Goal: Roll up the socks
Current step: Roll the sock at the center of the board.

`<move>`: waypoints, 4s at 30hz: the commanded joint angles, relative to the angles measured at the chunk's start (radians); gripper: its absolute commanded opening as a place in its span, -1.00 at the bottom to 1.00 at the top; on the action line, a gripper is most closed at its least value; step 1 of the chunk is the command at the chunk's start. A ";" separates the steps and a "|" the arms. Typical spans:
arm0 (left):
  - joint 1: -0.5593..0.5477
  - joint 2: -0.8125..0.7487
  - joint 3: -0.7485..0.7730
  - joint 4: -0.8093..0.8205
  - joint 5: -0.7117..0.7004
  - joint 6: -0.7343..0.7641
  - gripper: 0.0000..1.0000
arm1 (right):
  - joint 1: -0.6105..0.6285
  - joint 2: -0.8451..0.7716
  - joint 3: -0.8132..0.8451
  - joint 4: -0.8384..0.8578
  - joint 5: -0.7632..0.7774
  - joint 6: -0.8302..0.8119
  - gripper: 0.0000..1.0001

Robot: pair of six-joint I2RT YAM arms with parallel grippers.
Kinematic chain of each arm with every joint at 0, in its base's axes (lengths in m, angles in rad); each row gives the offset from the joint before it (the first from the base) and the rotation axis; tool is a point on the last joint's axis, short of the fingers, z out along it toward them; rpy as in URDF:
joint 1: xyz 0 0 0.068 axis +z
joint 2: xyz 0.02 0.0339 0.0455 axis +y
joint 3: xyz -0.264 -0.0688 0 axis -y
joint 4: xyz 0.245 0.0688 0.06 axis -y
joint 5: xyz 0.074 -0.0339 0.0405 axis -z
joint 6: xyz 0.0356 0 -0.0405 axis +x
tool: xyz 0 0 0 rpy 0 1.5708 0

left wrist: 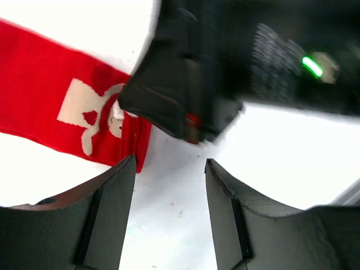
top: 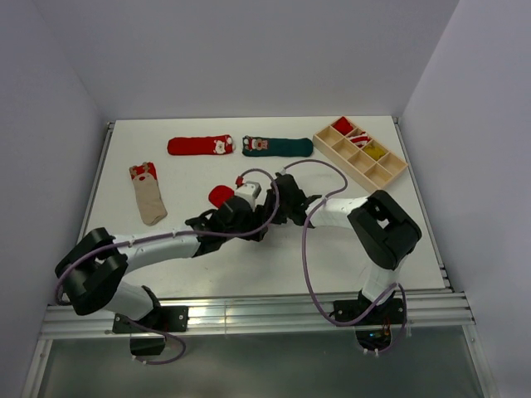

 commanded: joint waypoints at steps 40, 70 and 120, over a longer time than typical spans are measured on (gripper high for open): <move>-0.307 0.300 0.064 0.085 -0.645 0.411 -0.11 | -0.026 0.081 0.023 -0.057 -0.086 0.002 -0.69; -0.250 0.418 0.170 -0.157 -0.492 0.246 -0.99 | -0.046 0.059 0.031 -0.065 -0.112 -0.022 -0.70; 0.371 0.317 -0.261 0.625 0.645 -0.560 -0.99 | -0.115 0.073 -0.150 0.354 -0.276 0.134 -0.14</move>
